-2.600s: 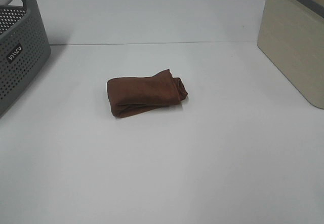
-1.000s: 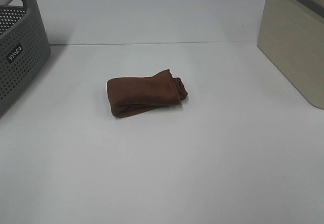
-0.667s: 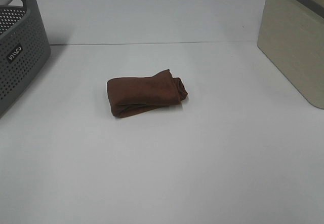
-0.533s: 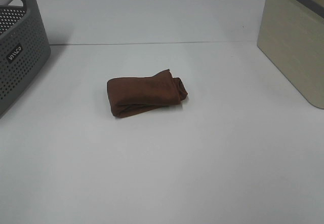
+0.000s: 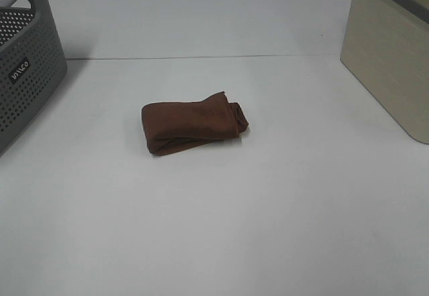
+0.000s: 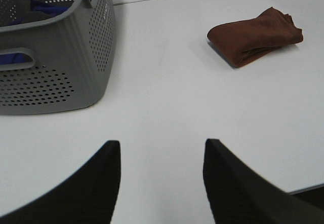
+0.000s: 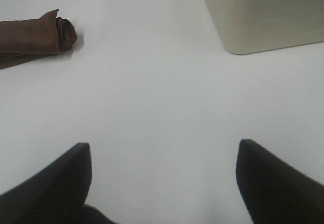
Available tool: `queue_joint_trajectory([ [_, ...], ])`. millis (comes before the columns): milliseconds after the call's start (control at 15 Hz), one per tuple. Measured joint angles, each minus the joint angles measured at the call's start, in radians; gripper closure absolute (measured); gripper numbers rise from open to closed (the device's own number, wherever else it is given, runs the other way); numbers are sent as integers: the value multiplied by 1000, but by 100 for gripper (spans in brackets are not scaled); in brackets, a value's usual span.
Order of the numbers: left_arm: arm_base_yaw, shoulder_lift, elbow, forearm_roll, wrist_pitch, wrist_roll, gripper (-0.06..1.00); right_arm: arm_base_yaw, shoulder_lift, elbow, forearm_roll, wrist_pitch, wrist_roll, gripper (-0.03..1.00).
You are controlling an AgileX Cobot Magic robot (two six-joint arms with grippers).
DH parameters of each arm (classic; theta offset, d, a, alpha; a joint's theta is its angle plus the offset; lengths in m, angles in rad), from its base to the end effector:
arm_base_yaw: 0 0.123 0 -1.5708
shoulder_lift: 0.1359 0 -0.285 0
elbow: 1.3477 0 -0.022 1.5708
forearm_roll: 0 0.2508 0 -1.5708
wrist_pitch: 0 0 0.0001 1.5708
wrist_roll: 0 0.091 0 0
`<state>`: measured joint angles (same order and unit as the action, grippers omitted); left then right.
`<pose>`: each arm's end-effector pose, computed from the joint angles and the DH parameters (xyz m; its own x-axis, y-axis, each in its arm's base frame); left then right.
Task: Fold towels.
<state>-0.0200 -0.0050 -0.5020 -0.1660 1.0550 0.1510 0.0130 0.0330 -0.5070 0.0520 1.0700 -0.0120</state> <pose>-0.0065 -0.0130 0.2792 -0.4280 0.0764 -0.9005 0.1786 0.9839 -0.0015 -0.0010 0.0041 0.2787 -0.4872 0.0066 -0.8732 -0.0465 0.9984 0.0335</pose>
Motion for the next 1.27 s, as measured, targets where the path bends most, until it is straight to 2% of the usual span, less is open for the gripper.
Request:
queue_joint_trajectory([
  [1267,0,0,0,0,0,0,45,0,-40,0,0,0,0,22],
])
